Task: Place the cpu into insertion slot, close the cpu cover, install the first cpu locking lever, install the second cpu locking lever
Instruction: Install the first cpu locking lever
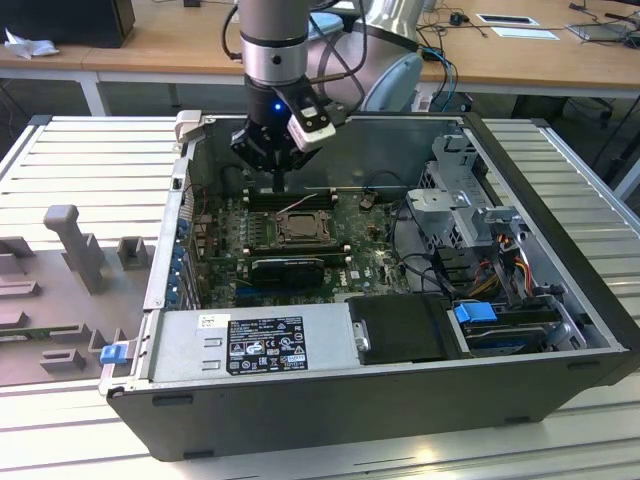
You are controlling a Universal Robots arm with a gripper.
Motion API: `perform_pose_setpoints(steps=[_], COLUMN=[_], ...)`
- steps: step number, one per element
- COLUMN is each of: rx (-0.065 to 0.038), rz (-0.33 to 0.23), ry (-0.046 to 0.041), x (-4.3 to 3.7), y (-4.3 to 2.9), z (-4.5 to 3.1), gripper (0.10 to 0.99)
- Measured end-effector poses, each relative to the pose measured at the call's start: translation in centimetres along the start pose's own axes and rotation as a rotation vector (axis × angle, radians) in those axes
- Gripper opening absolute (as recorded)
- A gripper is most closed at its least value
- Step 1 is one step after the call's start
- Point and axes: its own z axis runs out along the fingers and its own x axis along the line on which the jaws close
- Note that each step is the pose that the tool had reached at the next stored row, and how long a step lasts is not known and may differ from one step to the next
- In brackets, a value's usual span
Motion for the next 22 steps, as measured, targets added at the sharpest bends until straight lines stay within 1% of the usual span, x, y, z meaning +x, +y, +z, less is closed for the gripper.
perform_pose_setpoints(steps=[1,3,6,7,8,10,14,22], rx=[0.0,-0.007,-0.008,-0.012,-0.018,-0.063,-0.063,-0.064], rz=[0.0,0.0,0.0,0.0,0.0,0.001,0.001,0.001], ry=[-0.0001,-0.0001,-0.0001,-0.0003,-0.0003,-0.0009,-0.0008,-0.001], x=[-0.34,-0.74,-0.78,-0.79,-0.78,-0.78,-0.77,-0.84], y=[-0.01,-0.01,-0.02,-0.03,-0.03,-0.1,-0.15,-0.15], z=[0.03,0.08,0.16,0.2,0.24,0.32,0.65,0.86], gripper=[0.106,0.106,0.106,0.106,0.106,0.106,0.106,0.106])
